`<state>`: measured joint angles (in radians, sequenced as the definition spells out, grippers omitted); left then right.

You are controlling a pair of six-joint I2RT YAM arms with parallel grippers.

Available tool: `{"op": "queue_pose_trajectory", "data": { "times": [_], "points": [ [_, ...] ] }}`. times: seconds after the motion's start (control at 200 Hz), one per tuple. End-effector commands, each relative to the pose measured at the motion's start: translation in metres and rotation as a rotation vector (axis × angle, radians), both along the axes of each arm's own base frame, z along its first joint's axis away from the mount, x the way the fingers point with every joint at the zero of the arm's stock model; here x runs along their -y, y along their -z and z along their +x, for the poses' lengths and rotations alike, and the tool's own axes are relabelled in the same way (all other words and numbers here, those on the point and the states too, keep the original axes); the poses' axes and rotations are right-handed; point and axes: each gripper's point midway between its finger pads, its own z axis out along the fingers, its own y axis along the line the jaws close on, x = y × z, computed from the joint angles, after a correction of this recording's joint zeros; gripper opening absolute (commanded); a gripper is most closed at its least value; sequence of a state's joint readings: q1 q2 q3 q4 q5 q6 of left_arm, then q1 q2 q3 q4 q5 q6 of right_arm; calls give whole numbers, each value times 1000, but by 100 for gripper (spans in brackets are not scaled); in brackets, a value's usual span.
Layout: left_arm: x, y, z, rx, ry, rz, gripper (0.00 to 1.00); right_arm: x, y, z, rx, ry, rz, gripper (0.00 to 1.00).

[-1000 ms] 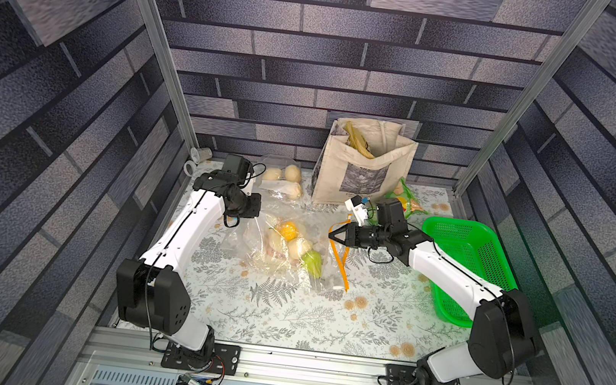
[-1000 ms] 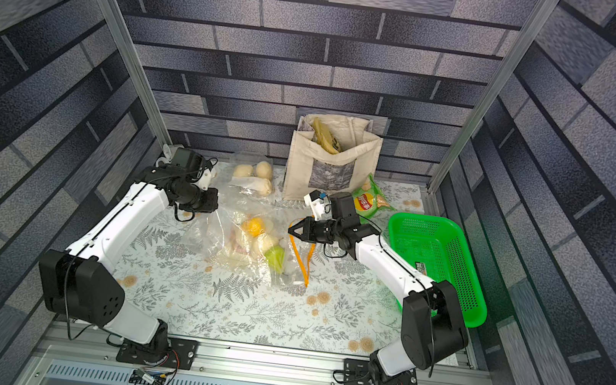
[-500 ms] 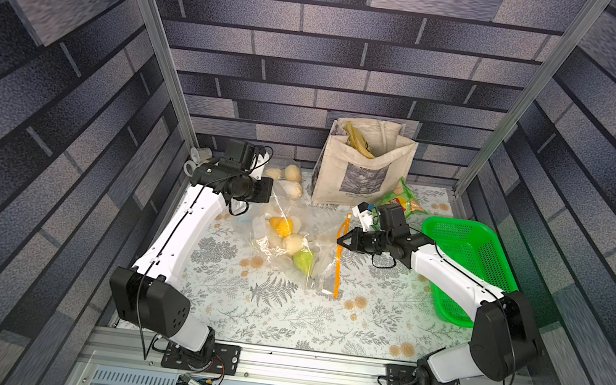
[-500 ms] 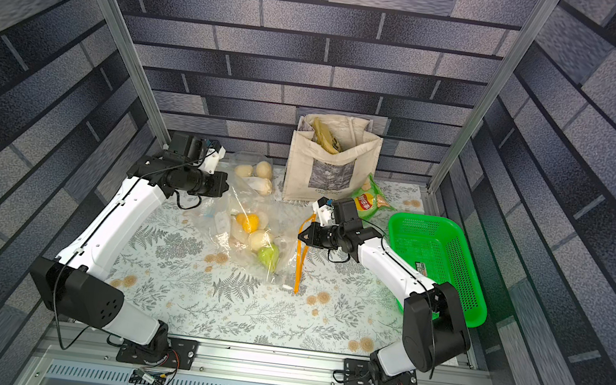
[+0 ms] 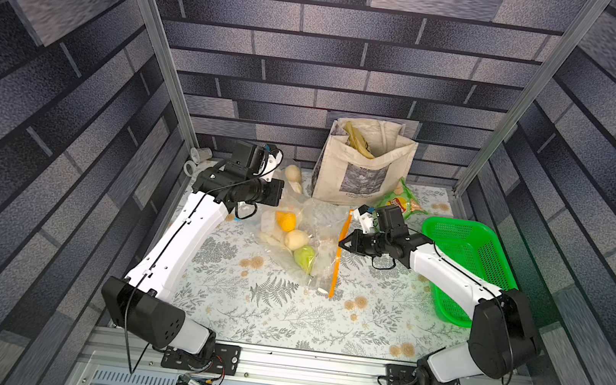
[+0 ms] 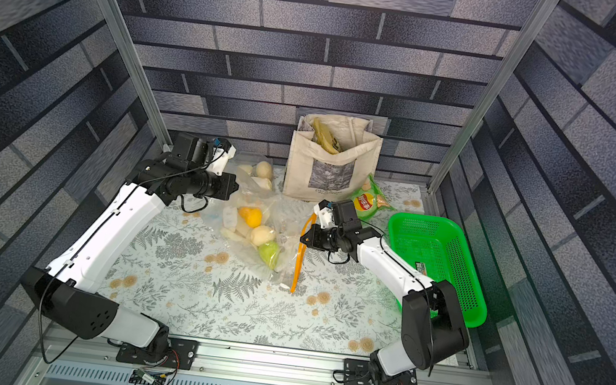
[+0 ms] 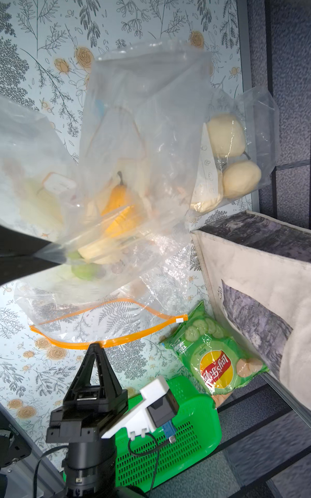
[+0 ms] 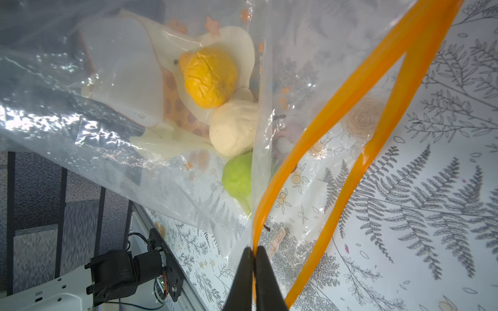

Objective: Open the zip-top bag and take out the pear
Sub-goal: Adjust the zipper food storage bag at the center of the board.

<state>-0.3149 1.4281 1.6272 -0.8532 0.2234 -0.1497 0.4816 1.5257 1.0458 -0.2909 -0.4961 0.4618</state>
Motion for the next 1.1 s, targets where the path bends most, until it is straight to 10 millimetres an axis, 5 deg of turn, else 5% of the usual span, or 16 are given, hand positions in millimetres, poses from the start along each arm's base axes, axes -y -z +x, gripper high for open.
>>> {"op": "queue_pose_trajectory", "data": {
  "times": [0.0, 0.1, 0.286, 0.421, 0.521, 0.837, 1.097],
  "points": [
    [-7, -52, -10, 175, -26, -54, 0, 4, 2, 2, -7, 6, -17, 9],
    [-13, -54, -11, 198, -46, -54, 0, 3, 2, 4, -8, 14, -8, 9],
    [-24, -29, -1, 107, -87, -54, 0, 3, 7, 4, -29, 19, -14, 8],
    [-9, -51, -8, 181, -13, -145, 0, 4, 6, 2, -30, 20, -14, 8],
    [-18, -54, -8, 200, -53, -121, 0, 4, 6, 3, -26, 22, -14, 8],
    [-44, 46, 6, -90, -143, -46, 0, 1, -12, -1, 39, -10, 36, 8],
    [-68, 93, 13, -186, -219, 77, 0, -10, -38, -9, 105, -78, 150, 9]
  ]
}}
